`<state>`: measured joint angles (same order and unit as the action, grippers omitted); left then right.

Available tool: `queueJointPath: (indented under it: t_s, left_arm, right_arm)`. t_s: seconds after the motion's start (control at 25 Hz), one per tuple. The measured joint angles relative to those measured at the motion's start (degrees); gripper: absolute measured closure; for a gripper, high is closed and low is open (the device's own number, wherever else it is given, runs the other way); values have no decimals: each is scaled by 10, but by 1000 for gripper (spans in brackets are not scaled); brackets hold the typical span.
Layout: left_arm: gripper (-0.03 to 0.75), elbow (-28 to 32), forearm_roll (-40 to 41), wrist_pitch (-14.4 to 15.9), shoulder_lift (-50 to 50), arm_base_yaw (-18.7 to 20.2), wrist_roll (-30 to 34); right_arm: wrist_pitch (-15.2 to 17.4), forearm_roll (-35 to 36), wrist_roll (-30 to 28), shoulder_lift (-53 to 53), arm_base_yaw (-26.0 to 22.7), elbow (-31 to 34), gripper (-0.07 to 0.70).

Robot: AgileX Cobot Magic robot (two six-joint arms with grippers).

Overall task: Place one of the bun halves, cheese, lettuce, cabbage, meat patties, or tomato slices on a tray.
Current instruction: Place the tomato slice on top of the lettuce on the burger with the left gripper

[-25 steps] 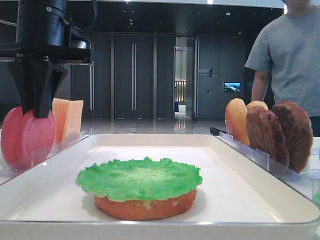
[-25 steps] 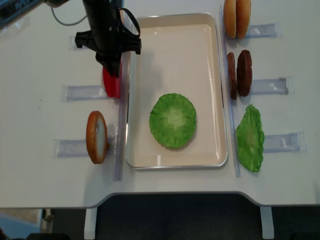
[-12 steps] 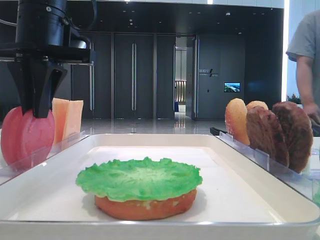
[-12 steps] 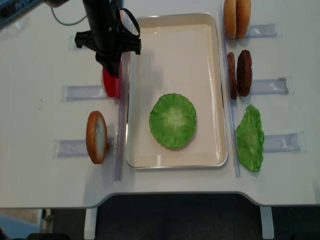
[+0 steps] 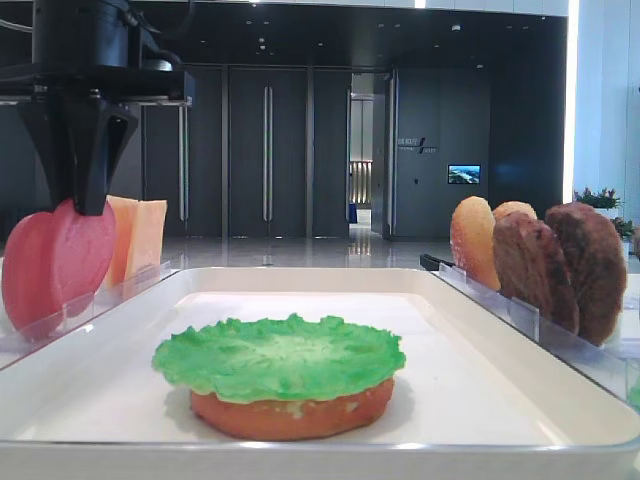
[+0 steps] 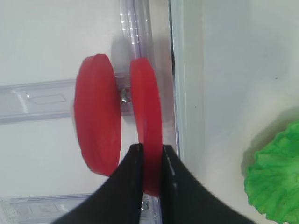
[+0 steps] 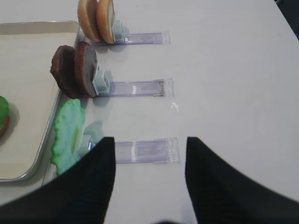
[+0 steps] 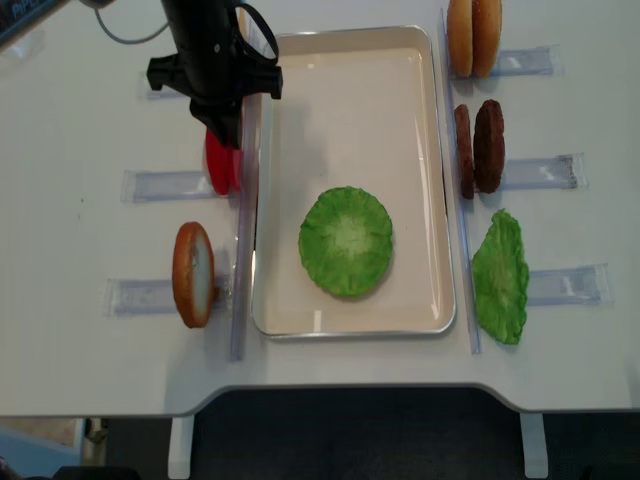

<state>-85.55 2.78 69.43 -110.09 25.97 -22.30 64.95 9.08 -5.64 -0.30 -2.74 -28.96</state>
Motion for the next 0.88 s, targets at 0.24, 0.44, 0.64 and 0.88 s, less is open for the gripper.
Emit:
queueJointPath:
  t_s: [0.24,0.44,0.64,0.88]
  left_arm:
    - [653,0,-14,2,28,0,1]
    - [654,0,-47,2,50,0,4]
    - [654,0,-92,2,51,0,15]
    - [654,0,-135,2,53,0,38]
  right_arm:
    - [0,0,0,0,0,0,289]
    - [0,0,0,0,0,0,289]
    - [0,0,0,0,0,0,289]
    - [0,0,0,0,0,0,289]
